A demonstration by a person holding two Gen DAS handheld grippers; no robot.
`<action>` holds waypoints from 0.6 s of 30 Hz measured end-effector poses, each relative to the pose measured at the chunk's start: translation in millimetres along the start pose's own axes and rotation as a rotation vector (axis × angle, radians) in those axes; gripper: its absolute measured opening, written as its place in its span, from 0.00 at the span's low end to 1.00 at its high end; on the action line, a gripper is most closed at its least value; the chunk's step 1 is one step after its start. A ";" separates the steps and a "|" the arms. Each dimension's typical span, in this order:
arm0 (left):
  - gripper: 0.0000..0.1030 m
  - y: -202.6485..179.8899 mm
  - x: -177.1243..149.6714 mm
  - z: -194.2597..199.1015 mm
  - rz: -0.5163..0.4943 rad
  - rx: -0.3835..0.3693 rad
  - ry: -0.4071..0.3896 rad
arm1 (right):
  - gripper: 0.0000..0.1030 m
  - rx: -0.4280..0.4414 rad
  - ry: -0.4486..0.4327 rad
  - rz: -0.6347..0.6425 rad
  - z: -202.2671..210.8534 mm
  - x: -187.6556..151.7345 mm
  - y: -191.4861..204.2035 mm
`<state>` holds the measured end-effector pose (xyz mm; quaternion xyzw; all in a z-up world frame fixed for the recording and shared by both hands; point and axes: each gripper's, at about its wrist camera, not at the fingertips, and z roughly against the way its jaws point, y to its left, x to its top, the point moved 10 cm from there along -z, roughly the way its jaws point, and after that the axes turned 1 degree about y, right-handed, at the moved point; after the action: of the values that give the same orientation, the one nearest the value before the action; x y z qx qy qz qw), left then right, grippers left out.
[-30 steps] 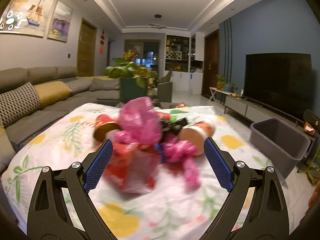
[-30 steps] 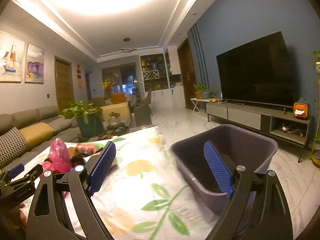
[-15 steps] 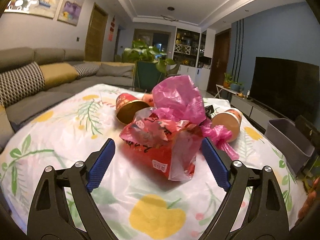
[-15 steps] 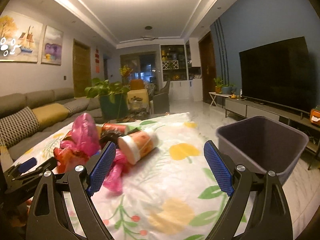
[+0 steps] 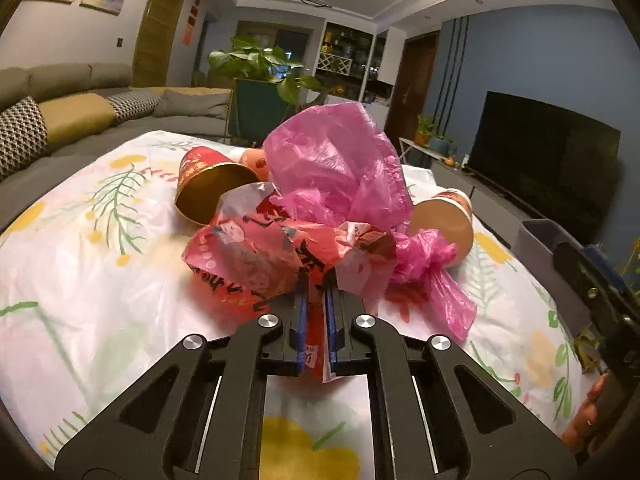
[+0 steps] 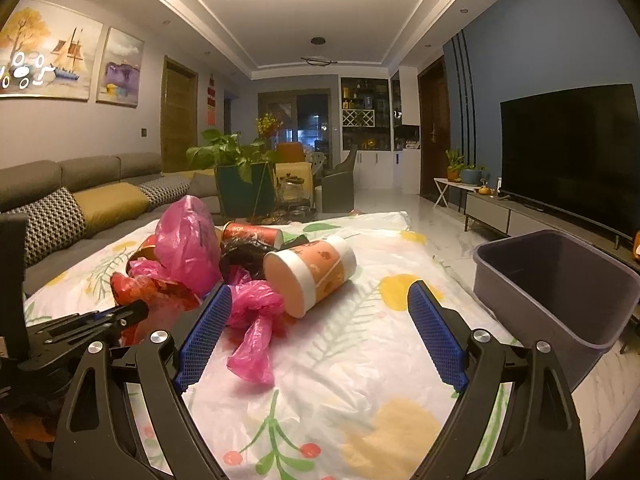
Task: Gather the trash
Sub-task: 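Grasp the red snack wrapper with the left tool while the right tool grasps the pink bag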
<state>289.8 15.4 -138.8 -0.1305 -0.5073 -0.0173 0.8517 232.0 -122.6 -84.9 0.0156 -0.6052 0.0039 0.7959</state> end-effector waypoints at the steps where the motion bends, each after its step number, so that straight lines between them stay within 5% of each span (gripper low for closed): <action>1: 0.00 -0.8 -0.4 2.6 -0.002 -0.005 -0.006 | 0.84 0.002 0.007 0.001 -2.8 -1.9 1.5; 18: 0.00 7.1 28.9 82.9 0.047 -0.032 -0.177 | 0.78 0.072 0.062 0.004 -30.3 -10.4 30.2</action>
<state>233.7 45.1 -77.8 -0.1570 -0.5772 0.0065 0.8014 257.7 -91.4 -102.4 0.0428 -0.5798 0.0278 0.8132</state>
